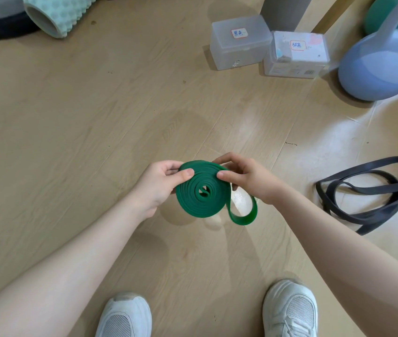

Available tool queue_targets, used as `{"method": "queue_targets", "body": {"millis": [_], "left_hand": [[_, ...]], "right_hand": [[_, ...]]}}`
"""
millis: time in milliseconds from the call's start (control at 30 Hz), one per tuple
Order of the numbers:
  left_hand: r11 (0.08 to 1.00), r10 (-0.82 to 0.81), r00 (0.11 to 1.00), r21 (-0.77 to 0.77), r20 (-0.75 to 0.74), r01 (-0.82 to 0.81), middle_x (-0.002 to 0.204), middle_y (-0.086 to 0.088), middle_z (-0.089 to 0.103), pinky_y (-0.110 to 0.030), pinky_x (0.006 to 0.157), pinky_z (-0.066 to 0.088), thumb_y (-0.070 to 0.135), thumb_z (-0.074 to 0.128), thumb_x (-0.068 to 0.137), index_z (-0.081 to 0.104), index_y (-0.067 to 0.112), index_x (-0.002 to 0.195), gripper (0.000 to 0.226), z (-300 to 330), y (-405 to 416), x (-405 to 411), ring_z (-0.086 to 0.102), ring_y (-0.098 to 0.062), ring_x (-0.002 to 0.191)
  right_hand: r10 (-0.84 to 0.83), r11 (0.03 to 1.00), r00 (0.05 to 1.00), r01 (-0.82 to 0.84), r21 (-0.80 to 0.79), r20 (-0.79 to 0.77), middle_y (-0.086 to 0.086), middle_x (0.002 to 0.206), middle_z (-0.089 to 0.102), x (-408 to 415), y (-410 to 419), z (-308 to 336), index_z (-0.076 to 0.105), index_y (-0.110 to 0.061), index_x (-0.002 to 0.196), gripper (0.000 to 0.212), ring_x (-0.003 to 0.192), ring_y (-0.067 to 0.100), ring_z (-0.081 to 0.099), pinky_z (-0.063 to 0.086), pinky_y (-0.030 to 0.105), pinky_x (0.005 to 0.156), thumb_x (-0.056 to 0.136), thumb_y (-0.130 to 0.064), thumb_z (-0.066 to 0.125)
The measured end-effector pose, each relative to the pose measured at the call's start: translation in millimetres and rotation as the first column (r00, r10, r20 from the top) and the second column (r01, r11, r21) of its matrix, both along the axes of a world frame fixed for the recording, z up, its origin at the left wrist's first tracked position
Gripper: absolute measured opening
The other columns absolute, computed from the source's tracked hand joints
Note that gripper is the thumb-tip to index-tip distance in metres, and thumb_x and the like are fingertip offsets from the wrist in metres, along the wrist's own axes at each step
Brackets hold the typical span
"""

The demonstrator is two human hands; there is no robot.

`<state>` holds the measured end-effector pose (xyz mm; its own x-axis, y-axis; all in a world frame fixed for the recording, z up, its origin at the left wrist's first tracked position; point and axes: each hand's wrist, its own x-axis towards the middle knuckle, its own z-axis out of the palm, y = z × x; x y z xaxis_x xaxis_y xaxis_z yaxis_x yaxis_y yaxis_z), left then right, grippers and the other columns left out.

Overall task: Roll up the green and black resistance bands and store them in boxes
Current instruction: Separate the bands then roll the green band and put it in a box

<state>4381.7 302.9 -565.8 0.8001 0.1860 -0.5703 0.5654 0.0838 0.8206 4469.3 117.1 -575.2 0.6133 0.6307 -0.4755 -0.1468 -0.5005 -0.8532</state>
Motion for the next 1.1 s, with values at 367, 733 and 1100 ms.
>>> {"method": "queue_targets", "body": {"millis": [367, 733, 1100], "left_hand": [[0.955, -0.294, 0.945, -0.092, -0.146, 0.283, 0.101, -0.002, 0.067, -0.027, 0.076, 0.050, 0.017, 0.055, 0.090, 0.055, 0.027, 0.107, 0.020, 1, 7, -4, 0.064, -0.016, 0.090], [0.743, -0.627, 0.774, 0.233, -0.088, 0.628, 0.102, 0.000, 0.060, -0.038, 0.079, 0.056, 0.025, 0.068, 0.080, 0.050, 0.044, 0.100, 0.033, 9, -4, 0, 0.066, -0.020, 0.084], [0.999, -0.049, 0.999, -0.011, 0.019, 0.049, 0.090, -0.005, 0.071, -0.027, 0.064, 0.052, 0.006, 0.061, 0.085, 0.060, 0.026, 0.096, 0.023, -6, 0, -15, 0.066, -0.017, 0.076]], "right_hand": [[0.042, 0.999, 0.997, -0.041, 0.022, -0.067, 0.000, 0.095, 0.070, -4, -7, 1, 0.061, -0.028, 0.108, 0.026, 0.090, 0.010, 0.067, 0.051, 0.024, 0.086, 0.085, -0.017, 0.066], [0.211, 0.976, 0.977, -0.208, -0.063, 0.032, 0.004, 0.080, 0.063, -14, 1, 9, 0.044, -0.023, 0.088, 0.032, 0.067, 0.013, 0.056, 0.046, 0.023, 0.061, 0.078, -0.015, 0.073], [-0.043, 0.989, 0.991, 0.060, 0.132, -0.129, -0.006, 0.111, 0.061, -38, -13, -11, 0.045, -0.045, 0.116, 0.053, 0.103, 0.009, 0.061, 0.052, 0.024, 0.082, 0.085, -0.008, 0.064]]}}
